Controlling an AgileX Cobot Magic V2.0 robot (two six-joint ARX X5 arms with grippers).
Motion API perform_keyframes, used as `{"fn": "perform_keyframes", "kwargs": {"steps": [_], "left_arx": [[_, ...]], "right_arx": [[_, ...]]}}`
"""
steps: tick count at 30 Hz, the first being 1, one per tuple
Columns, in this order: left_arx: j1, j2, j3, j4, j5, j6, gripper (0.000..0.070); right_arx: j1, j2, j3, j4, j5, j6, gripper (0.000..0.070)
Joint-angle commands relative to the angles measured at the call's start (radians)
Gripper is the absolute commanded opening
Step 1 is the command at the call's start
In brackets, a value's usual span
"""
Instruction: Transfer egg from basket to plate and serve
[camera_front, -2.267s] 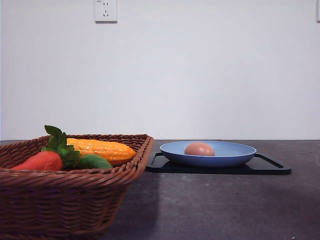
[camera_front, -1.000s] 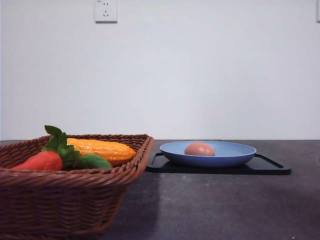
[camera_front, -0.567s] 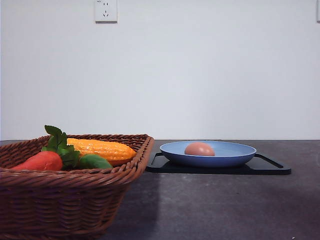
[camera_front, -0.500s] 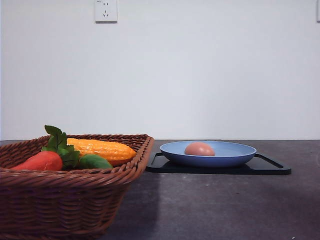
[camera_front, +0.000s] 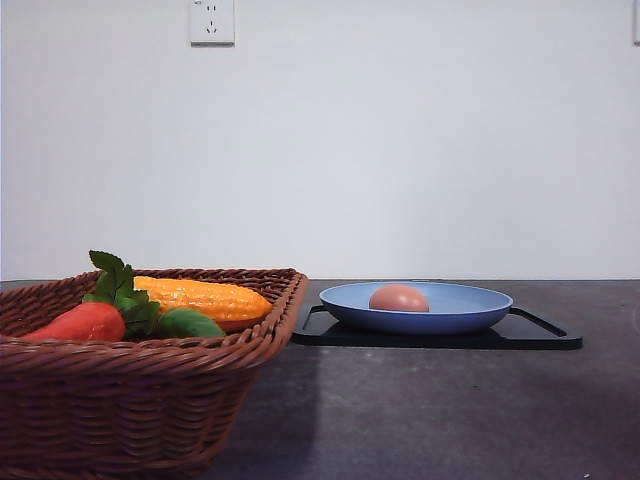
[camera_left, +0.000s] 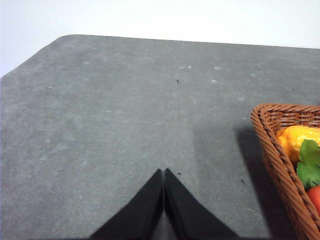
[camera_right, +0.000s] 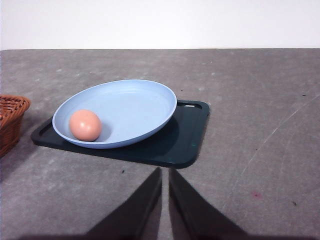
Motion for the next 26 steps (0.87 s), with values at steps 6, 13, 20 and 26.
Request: {"fn": "perform_keyframes", "kwargs": {"steps": [6, 13, 20, 26], "left_arx": [[0.002, -0.002, -0.021, -0.019, 0.0, 0.006, 0.0], [0.002, -0.002, -0.021, -0.019, 0.001, 0.006, 0.0], [0.002, -0.002, -0.021, -0.019, 0.0, 0.006, 0.0], [0.002, -0.002, -0.021, -0.019, 0.0, 0.006, 0.0]], "right_arx": [[0.003, -0.003, -0.006, -0.001, 0.002, 0.01, 0.0], [0.003, -0.003, -0.006, -0.001, 0.002, 0.01, 0.0], [0.003, -0.003, -0.006, -0.001, 0.002, 0.01, 0.0], [0.003, -0.003, -0.006, -0.001, 0.002, 0.01, 0.0]]}}
